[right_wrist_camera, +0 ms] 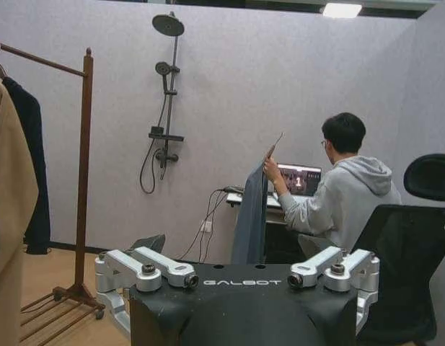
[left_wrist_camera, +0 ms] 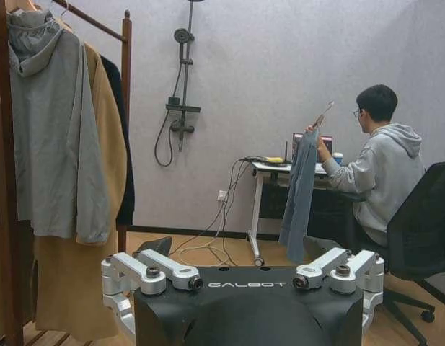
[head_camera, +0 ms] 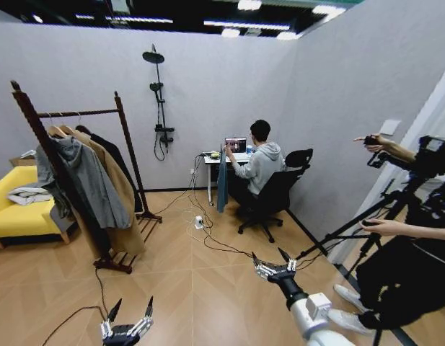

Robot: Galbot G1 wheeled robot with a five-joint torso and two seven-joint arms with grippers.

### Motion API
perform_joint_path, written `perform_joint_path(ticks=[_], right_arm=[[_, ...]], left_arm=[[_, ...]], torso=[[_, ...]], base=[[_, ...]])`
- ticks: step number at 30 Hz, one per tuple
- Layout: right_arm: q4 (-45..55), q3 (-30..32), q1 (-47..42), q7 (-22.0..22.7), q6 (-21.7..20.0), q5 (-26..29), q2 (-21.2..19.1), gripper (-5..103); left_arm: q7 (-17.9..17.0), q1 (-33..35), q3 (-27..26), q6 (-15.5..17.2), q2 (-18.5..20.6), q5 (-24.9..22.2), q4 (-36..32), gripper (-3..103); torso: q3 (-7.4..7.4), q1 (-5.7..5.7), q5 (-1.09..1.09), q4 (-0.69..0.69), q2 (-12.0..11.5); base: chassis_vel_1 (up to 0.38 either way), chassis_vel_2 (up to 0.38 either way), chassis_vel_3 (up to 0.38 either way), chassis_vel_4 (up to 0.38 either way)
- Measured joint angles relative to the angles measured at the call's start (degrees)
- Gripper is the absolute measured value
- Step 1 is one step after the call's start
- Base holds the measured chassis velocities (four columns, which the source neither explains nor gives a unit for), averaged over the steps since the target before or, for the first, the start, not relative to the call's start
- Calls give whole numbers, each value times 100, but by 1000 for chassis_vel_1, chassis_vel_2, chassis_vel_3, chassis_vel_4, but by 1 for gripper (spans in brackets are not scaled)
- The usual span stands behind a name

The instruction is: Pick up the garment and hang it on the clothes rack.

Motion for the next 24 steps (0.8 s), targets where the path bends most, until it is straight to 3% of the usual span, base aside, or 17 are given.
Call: perform_joint_path(ticks=[8,11,13,18,24], right_arm=[[-758,-63,787,339,-72,380,-241,100],[-1018,30,870,312,-27,673,-311,100],[-1275,232,880,137,172,1127,-579,100],[-1252,349,712,239,217,1705,-844,100],[-1175,317,624,327,183,1646,-760,100]], left_arm=[[0,0,0,0,0,0,0,100],[-1,0,-1,0,0,0,0,100],[0,0,0,0,0,0,0,100],[0,0,0,0,0,0,0,100],[0,0,0,0,0,0,0,100]], torso=[[0,0,0,0,0],[1,0,0,0,0],[0,0,0,-1,0],[0,0,-1,-2,0],[0,0,-1,-1,0]], base=[[0,0,0,0],[0,0,0,0],[0,0,0,0],[0,0,0,0],[0,0,0,0]])
